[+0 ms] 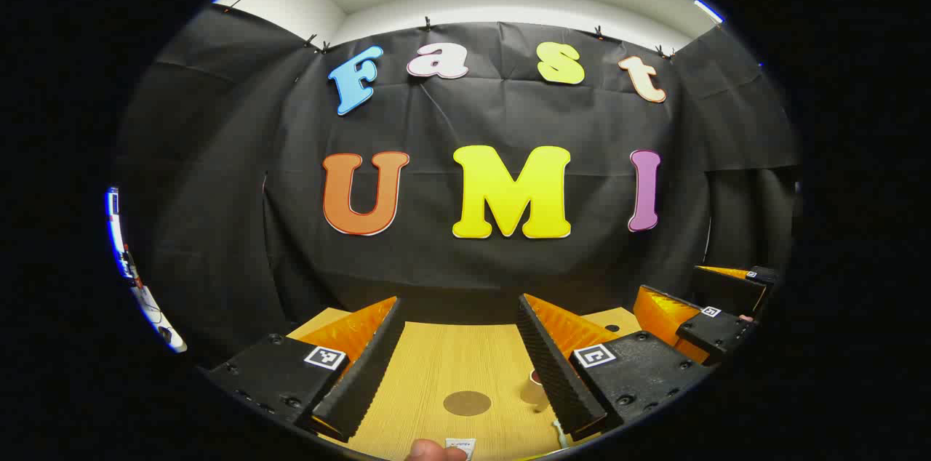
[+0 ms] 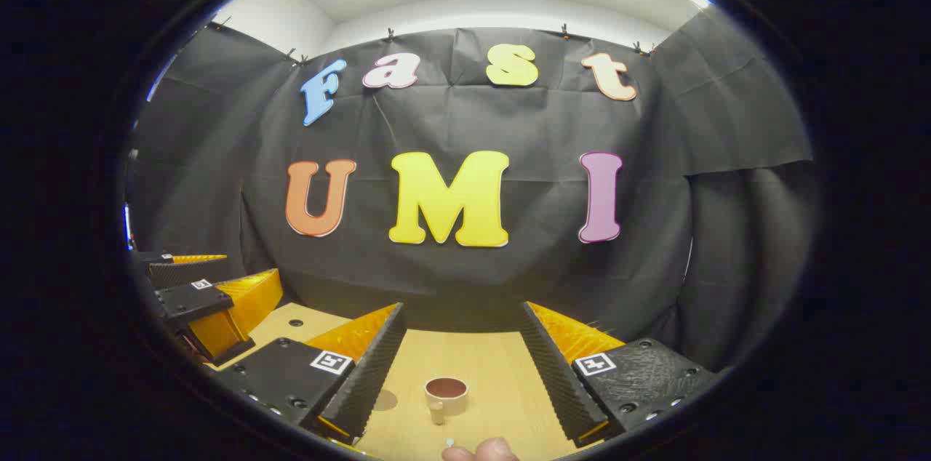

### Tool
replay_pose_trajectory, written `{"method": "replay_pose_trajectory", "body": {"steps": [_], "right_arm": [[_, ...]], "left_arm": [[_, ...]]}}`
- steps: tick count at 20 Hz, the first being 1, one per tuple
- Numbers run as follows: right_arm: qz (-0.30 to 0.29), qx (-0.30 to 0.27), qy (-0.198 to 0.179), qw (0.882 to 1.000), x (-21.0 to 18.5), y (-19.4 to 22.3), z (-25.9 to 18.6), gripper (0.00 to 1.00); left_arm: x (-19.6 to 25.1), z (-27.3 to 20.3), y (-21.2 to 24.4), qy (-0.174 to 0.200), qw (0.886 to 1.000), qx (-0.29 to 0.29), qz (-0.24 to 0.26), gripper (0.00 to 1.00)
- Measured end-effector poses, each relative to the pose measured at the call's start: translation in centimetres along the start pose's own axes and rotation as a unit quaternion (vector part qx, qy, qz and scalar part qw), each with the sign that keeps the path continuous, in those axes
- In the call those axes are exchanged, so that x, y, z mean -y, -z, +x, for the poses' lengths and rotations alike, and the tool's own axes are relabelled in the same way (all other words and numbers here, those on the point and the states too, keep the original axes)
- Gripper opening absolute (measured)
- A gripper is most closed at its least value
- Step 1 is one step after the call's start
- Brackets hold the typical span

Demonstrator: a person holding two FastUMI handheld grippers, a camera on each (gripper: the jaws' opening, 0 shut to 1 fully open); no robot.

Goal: Put the toothbrush and toothpaste on the desktop into the cup, then pick up the cup and place it on the coaster on the desktop.

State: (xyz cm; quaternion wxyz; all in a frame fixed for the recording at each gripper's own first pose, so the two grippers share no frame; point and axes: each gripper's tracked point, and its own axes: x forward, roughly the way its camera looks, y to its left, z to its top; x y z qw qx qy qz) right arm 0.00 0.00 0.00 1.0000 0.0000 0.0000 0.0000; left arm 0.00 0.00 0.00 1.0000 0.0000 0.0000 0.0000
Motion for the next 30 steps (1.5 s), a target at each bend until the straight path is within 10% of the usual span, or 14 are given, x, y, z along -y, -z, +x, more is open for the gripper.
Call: {"method": "replay_pose_trajectory", "body": {"steps": [30], "right_arm": [[0.003, -0.019, -0.011, 1.0, -0.7, 1.5, 0.9, 0.98]], "left_arm": [[-0.1, 0.9, 1.9, -0.008, 1.0, -0.019, 0.007, 0.98]]}}
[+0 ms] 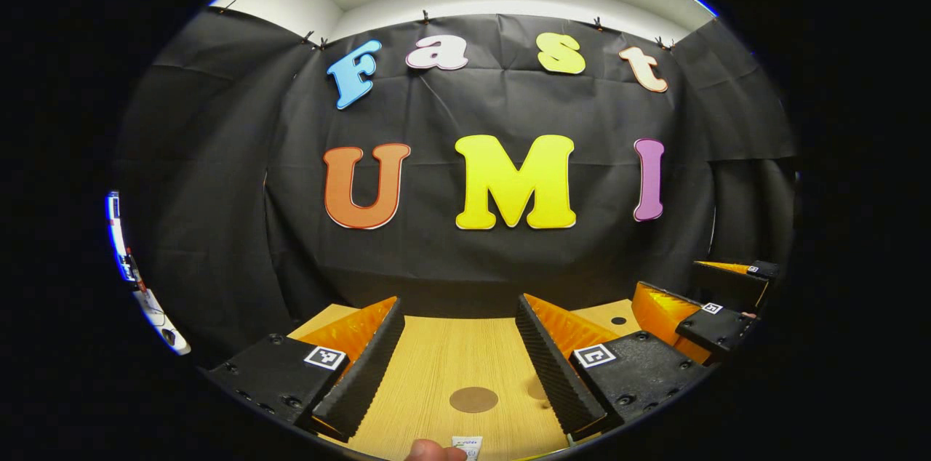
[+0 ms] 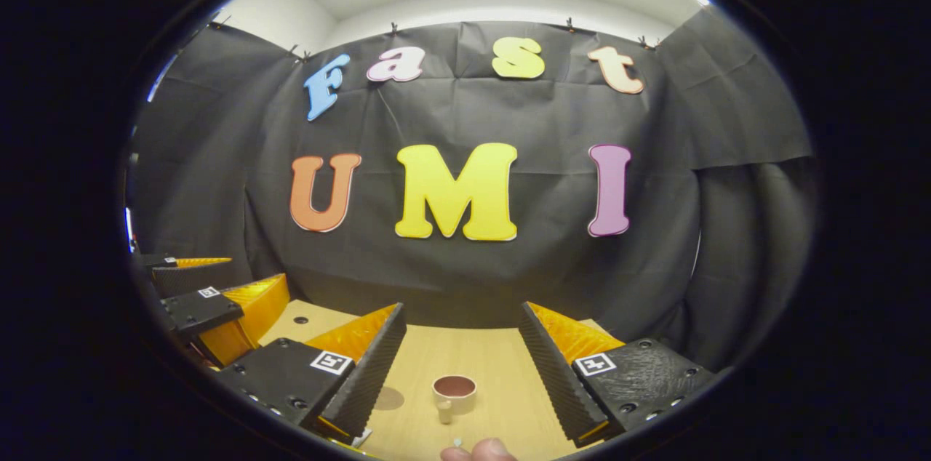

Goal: Put the toothbrush and toothpaste on the desktop into the cup, then pick up the cup and place it on the coaster on the desktop.

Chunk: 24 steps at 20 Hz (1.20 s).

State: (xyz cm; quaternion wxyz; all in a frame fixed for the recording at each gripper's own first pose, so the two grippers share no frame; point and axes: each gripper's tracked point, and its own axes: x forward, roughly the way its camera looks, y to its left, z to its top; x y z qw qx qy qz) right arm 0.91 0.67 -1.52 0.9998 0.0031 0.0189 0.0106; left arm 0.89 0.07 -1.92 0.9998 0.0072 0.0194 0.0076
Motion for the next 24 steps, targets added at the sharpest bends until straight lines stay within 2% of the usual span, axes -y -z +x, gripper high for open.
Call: {"method": "replay_pose_trajectory", "body": {"steps": [1, 5, 6, 7, 11, 15, 18, 19, 20, 21, 22, 24], "right_arm": [[0.0, -0.004, -0.001, 1.0, 0.1, 0.4, 0.0, 0.95], [-0.007, -0.037, -0.002, 0.999, 0.7, 3.0, -0.1, 0.95], [-0.009, -0.049, -0.001, 0.999, 1.0, 3.9, -0.2, 0.98], [-0.009, -0.061, 0.001, 0.998, 1.3, 4.9, -0.3, 0.95], [-0.01, -0.134, 0.005, 0.991, 2.4, 9.9, -1.3, 0.98], [-0.011, -0.204, 0.001, 0.979, 2.9, 14.7, -2.6, 0.96], [-0.013, -0.27, -0.012, 0.963, 2.3, 18.9, -3.2, 0.99], [-0.012, -0.29, -0.016, 0.957, 2.2, 20.1, -3.6, 0.96], [-0.011, -0.309, -0.02, 0.951, 2.0, 21.0, -3.9, 0.99], [-0.01, -0.324, -0.025, 0.946, 1.7, 21.9, -4.1, 0.96], [-0.01, -0.339, -0.029, 0.94, 1.4, 22.7, -3.9, 0.99], [-0.012, -0.362, -0.037, 0.931, 0.7, 24.4, -4.1, 0.96]], "left_arm": [[0.2, 0.0, 0.5, 0.001, 1.0, -0.005, 0.0, 0.98], [0.4, -0.2, 2.9, 0.004, 0.999, -0.033, 0.0, 0.98], [0.4, -0.4, 3.7, 0.005, 0.999, -0.041, 0.0, 0.98], [0.4, -0.6, 4.7, 0.007, 0.999, -0.053, 0.001, 0.98], [1.5, -1.9, 9.7, 0.023, 0.993, -0.115, 0.004, 0.98], [2.5, -3.8, 14.4, 0.039, 0.983, -0.18, -0.005, 0.98], [2.6, -5.1, 17.3, 0.043, 0.974, -0.224, -0.005, 0.98], [2.5, -5.6, 18.2, 0.042, 0.97, -0.24, -0.009, 0.99], [2.5, -5.9, 19.2, 0.043, 0.965, -0.257, -0.018, 0.98], [2.6, -6.3, 20.1, 0.044, 0.96, -0.275, -0.028, 0.98], [2.8, -6.7, 21.1, 0.043, 0.955, -0.293, -0.034, 0.99], [2.6, -7.6, 22.7, 0.038, 0.945, -0.323, -0.037, 0.99]]}}
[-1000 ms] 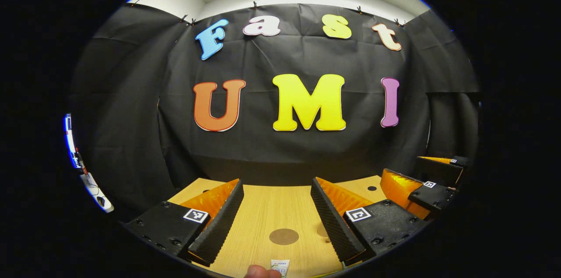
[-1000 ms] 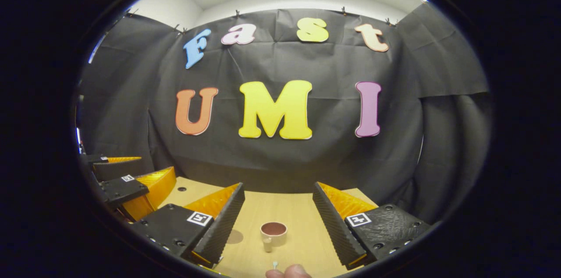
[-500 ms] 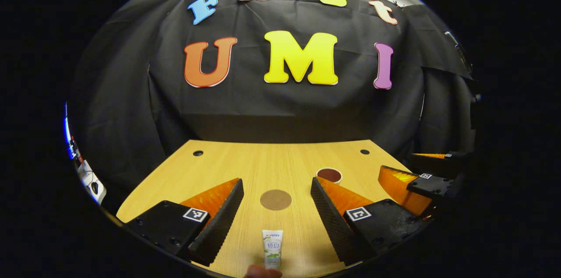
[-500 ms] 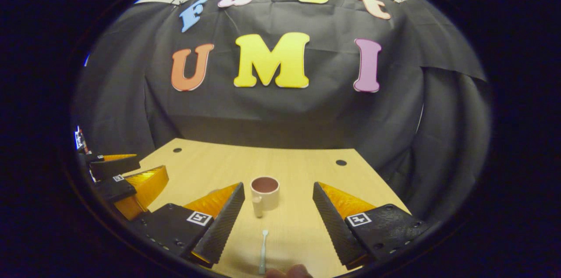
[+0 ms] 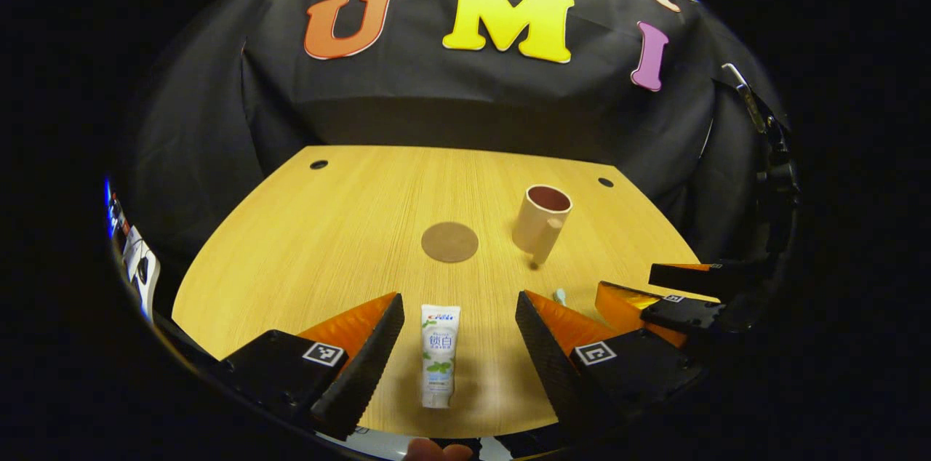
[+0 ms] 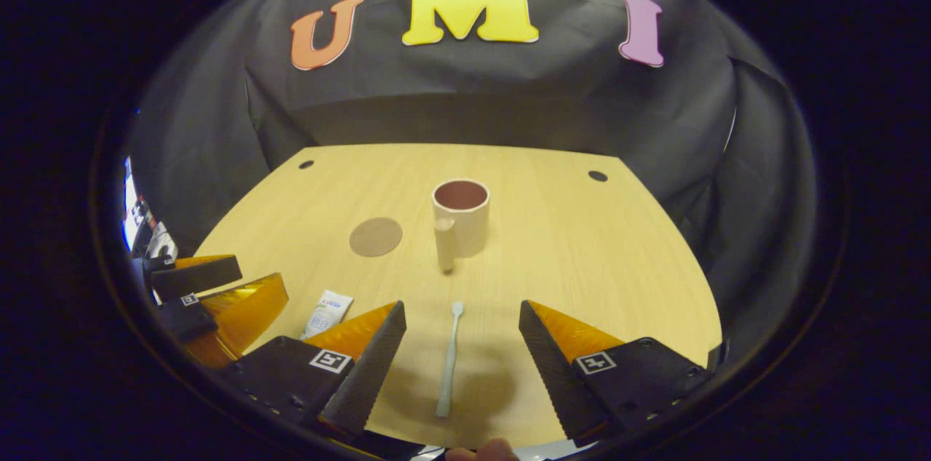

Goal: Put the toothbrush and toothpaste on the desktop into the cup, then pick up the cup and place it on the coaster on the desktop.

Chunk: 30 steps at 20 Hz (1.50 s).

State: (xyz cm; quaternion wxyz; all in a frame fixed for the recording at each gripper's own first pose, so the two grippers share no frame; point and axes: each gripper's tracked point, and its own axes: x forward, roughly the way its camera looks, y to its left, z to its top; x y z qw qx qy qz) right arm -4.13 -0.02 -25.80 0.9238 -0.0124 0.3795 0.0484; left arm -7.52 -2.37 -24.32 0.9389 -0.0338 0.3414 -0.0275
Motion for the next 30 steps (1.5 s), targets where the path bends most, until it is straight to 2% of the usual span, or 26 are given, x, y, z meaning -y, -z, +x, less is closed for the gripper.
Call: {"method": "replay_pose_trajectory", "body": {"steps": [1, 2, 5, 10, 11, 13, 15, 16, 19, 20, 21, 24, 25, 26, 27, 28, 30], "right_arm": [[-0.001, -0.01, -0.001, 1.0, -0.2, 0.7, 0.3, 0.99], [-0.003, -0.019, 0.0, 1.0, -0.2, 1.2, 0.8, 0.96], [-0.011, -0.051, 0.002, 0.999, -0.4, 2.7, 2.5, 0.96], [0.016, -0.097, 0.007, 0.995, -0.4, 5.0, 4.6, 0.96], [0.019, -0.102, 0.01, 0.995, -0.3, 5.2, 5.0, 0.99], [0.023, -0.106, 0.013, 0.994, -0.3, 5.4, 5.7, 0.96], [0.022, -0.112, 0.015, 0.993, -0.2, 5.7, 6.5, 0.99], [0.023, -0.115, 0.015, 0.993, -0.3, 5.8, 6.9, 0.95], [0.02, -0.123, 0.016, 0.992, -0.5, 6.3, 8.2, 0.94], [0.019, -0.125, 0.017, 0.992, -0.5, 6.3, 8.5, 0.9], [0.018, -0.127, 0.018, 0.992, -0.6, 6.4, 8.6, 0.72], [0.021, -0.136, 0.018, 0.99, -0.8, 6.7, 8.9, 0.52], [0.02, -0.139, 0.019, 0.99, -0.8, 6.9, 9.0, 0.4], [0.023, -0.137, 0.019, 0.99, -0.9, 6.8, 9.0, 0.34], [0.022, -0.139, 0.02, 0.99, -0.9, 6.8, 9.1, 0.22], [0.02, -0.138, 0.021, 0.99, -0.8, 6.9, 9.5, 0.21], [0.022, -0.14, 0.024, 0.99, -0.9, 6.7, 9.2, 0.03]], "left_arm": [[-0.1, 0.3, 0.9, -0.002, 1.0, -0.015, -0.001, 0.99], [-0.2, 0.5, 1.6, -0.001, 1.0, -0.027, -0.004, 0.99], [-0.5, 0.9, 3.9, -0.006, 0.998, -0.063, -0.012, 0.99], [-0.3, 2.0, 6.8, 0.005, 0.994, -0.112, -0.019, 0.99], [-0.4, 2.1, 7.3, 0.004, 0.993, -0.12, -0.017, 0.99], [-0.5, 2.3, 8.1, 0.004, 0.991, -0.131, -0.015, 1.0], [-0.5, 2.5, 8.7, 0.004, 0.99, -0.14, -0.018, 0.99], [-0.5, 2.5, 8.8, 0.004, 0.99, -0.143, -0.017, 0.99], [-0.9, 2.7, 9.2, 0.002, 0.989, -0.147, -0.015, 0.99], [-1.0, 2.8, 9.2, 0.0, 0.989, -0.147, -0.015, 0.99], [-1.1, 3.0, 9.2, -0.001, 0.989, -0.147, -0.016, 0.99], [-1.3, 2.9, 9.4, -0.002, 0.988, -0.151, -0.021, 0.99], [-1.4, 2.9, 9.5, -0.002, 0.988, -0.152, -0.021, 0.99], [-1.5, 2.9, 9.5, -0.002, 0.988, -0.153, -0.021, 0.99], [-1.5, 3.1, 9.7, -0.001, 0.988, -0.154, -0.02, 0.99], [-1.5, 3.3, 9.9, -0.001, 0.988, -0.154, -0.018, 0.99], [-1.3, 3.5, 10.3, 0.0, 0.987, -0.158, -0.017, 0.99]]}}
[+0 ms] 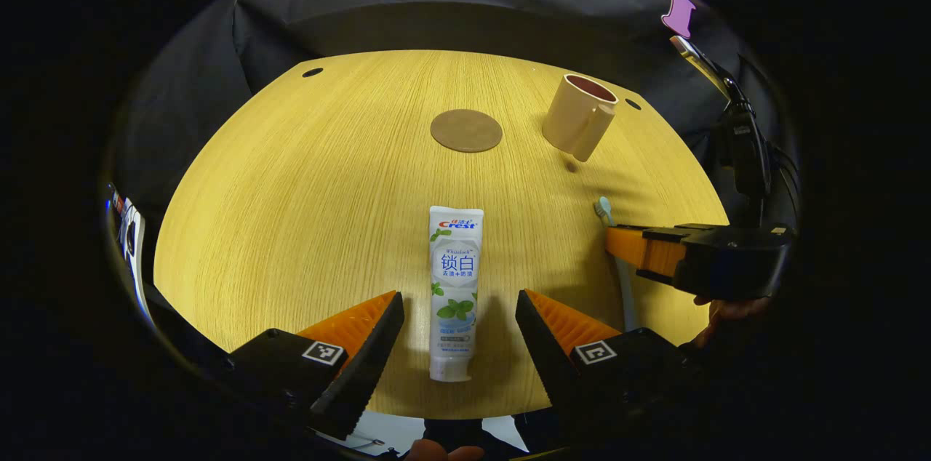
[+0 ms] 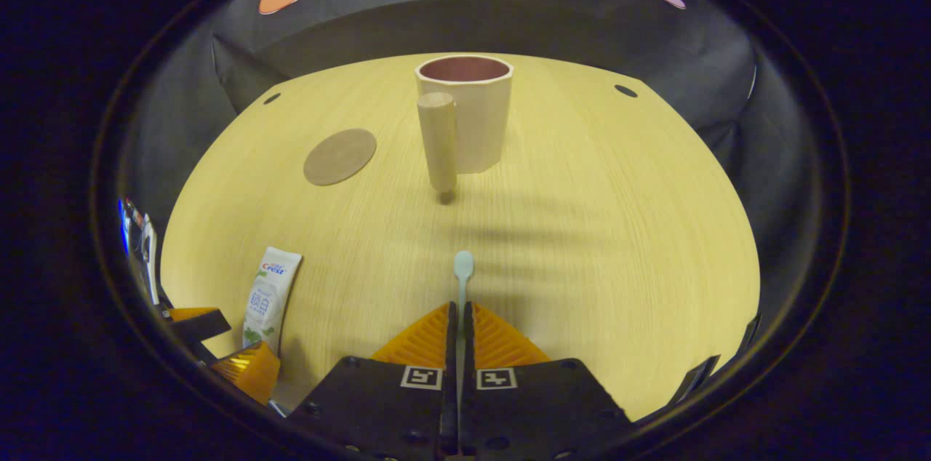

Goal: Put the toothbrush and toothpaste on the desktop into the cup, then pick up the cup and place it on the coaster on the desktop.

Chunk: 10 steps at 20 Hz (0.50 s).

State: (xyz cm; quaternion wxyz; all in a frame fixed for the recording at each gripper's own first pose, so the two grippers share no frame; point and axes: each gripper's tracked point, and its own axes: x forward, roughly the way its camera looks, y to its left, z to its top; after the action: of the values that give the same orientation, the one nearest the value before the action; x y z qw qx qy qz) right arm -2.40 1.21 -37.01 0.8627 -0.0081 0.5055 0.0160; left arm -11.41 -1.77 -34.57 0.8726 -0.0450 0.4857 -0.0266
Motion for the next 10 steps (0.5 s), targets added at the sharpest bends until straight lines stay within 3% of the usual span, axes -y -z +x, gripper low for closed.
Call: {"method": "replay_pose_trajectory", "body": {"steps": [2, 4, 10], "right_arm": [[0.002, -0.001, 0.001, 1.0, 0.1, 0.0, -0.1, 0.07], [0.004, -0.005, -0.001, 1.0, 0.1, 0.0, -0.1, 0.01], [0.011, 0.011, -0.006, 1.0, 0.4, -0.7, -1.5, 0.01]], "left_arm": [[0.1, 0.4, 0.4, 0.001, 1.0, -0.003, 0.001, 0.99], [0.2, 0.7, 0.7, 0.0, 1.0, -0.006, 0.003, 0.99], [0.3, 2.0, 0.8, -0.007, 1.0, -0.005, 0.016, 0.99]]}}
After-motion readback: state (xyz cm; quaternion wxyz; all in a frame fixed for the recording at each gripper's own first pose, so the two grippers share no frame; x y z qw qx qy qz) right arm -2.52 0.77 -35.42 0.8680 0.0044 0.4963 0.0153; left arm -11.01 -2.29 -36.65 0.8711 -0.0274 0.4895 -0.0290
